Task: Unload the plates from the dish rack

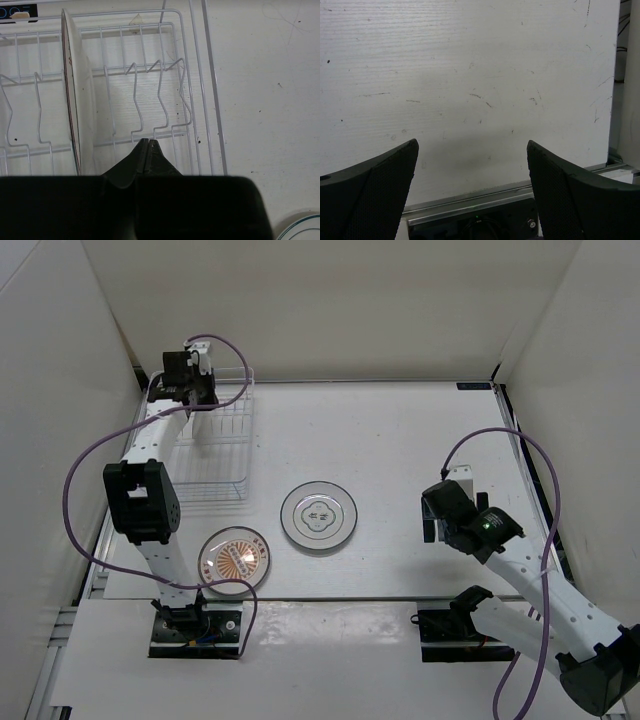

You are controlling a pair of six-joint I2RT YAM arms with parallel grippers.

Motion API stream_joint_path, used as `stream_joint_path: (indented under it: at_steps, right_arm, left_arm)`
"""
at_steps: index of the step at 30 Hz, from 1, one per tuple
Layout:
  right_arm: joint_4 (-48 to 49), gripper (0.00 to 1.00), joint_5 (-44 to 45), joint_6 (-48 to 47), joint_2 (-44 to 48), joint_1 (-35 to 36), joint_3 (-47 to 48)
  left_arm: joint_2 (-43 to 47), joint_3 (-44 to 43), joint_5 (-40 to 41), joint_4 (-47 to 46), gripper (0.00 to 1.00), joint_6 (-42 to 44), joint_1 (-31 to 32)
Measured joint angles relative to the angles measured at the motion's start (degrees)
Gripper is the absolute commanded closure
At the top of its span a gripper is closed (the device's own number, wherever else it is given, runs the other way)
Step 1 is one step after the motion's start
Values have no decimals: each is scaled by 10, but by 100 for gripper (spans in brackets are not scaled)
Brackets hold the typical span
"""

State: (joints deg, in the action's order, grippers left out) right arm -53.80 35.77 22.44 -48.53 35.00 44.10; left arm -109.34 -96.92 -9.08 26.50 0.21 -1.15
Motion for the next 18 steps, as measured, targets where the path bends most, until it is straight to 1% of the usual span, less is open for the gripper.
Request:
stream_joint_path:
  at_steps: [7,8,9,10,13,14,15,16,17,18]
  right_arm:
    - [0,10,0,0,-1,0,0]
    - [0,10,0,0,-2,0,0]
    - [1,10,0,0,-2,0,-1]
    - [1,10,-1,0,-2,0,-2]
    - [2,10,-2,0,-3,0,-5]
    - [3,10,-2,0,-3,0,-7]
    - [3,10,-3,0,-3,0,-8]
    - [3,10,-4,0,-3,0,-8]
    - [3,10,-4,0,-3,0,-8]
    - [3,10,-4,0,-3,0,-8]
  left_arm:
    - [0,10,3,-3,100,9,6]
    - [0,10,3,-2,98,10,6]
    - [0,10,3,-3,94,11,6]
    - [0,10,3,-4,85,12,6]
    - [0,10,5,-4,80,15,6]
    - [0,10,5,-4,69,16,6]
    - [0,10,5,-4,62,19,6]
    - [0,10,5,-4,57,20,6]
    - [0,10,5,-3,46,20,6]
    - [0,10,5,-4,40,19,6]
